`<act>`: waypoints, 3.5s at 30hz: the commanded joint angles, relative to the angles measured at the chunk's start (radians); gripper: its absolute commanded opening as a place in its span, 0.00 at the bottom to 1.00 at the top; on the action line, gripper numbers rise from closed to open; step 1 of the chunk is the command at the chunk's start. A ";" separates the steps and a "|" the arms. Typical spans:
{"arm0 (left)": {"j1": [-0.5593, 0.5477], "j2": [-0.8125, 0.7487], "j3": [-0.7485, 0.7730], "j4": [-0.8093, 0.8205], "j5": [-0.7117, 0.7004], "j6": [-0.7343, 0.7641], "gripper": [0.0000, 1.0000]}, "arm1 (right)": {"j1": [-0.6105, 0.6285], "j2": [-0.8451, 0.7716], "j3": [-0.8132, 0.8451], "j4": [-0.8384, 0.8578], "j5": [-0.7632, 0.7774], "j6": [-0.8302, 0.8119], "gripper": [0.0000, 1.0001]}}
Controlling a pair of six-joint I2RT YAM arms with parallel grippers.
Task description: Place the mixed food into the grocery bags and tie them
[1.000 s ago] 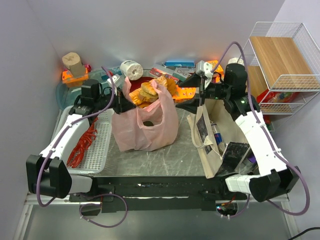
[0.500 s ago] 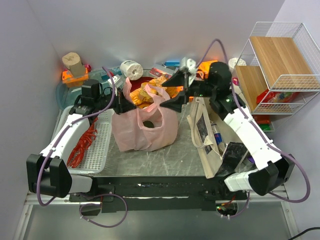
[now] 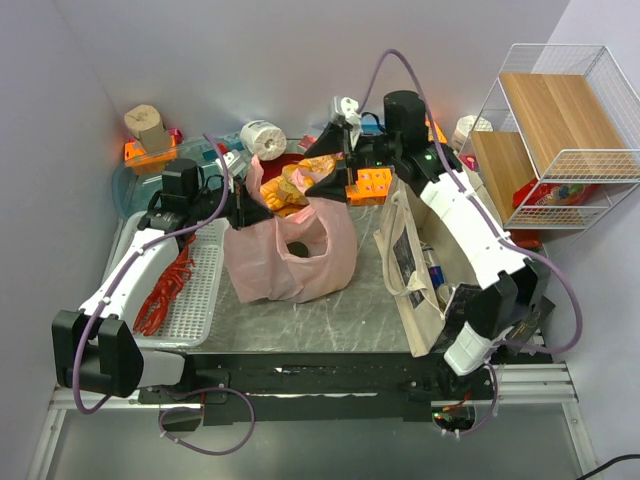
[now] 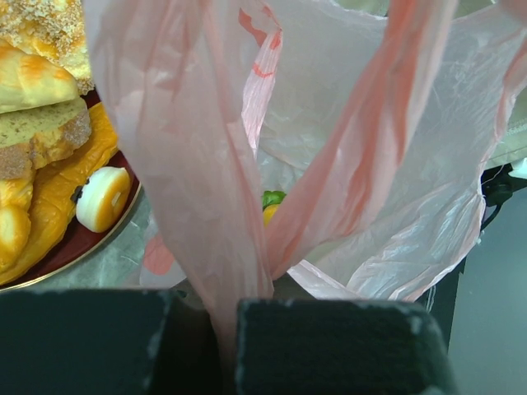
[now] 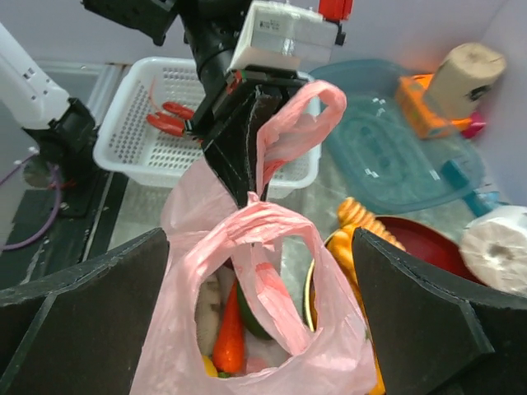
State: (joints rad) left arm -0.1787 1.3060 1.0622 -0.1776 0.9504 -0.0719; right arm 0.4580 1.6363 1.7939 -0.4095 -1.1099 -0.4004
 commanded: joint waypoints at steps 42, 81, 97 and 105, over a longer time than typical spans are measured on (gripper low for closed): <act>0.004 -0.085 -0.021 0.056 -0.044 -0.009 0.01 | 0.110 0.099 0.250 -0.297 0.197 0.139 0.00; -0.116 0.004 0.036 -0.149 0.108 0.037 0.01 | 0.252 -0.356 -0.423 0.347 0.441 0.410 0.00; -0.196 -0.036 0.045 -0.249 0.071 0.129 0.29 | 0.298 -0.260 -0.424 0.394 0.536 0.399 0.00; -0.194 -0.082 0.051 -0.310 0.041 0.185 0.59 | 0.298 -0.260 -0.435 0.376 0.553 0.385 0.00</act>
State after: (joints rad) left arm -0.3717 1.2694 1.0851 -0.4595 0.9905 0.0563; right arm 0.7525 1.3937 1.3666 -0.0814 -0.5816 0.0021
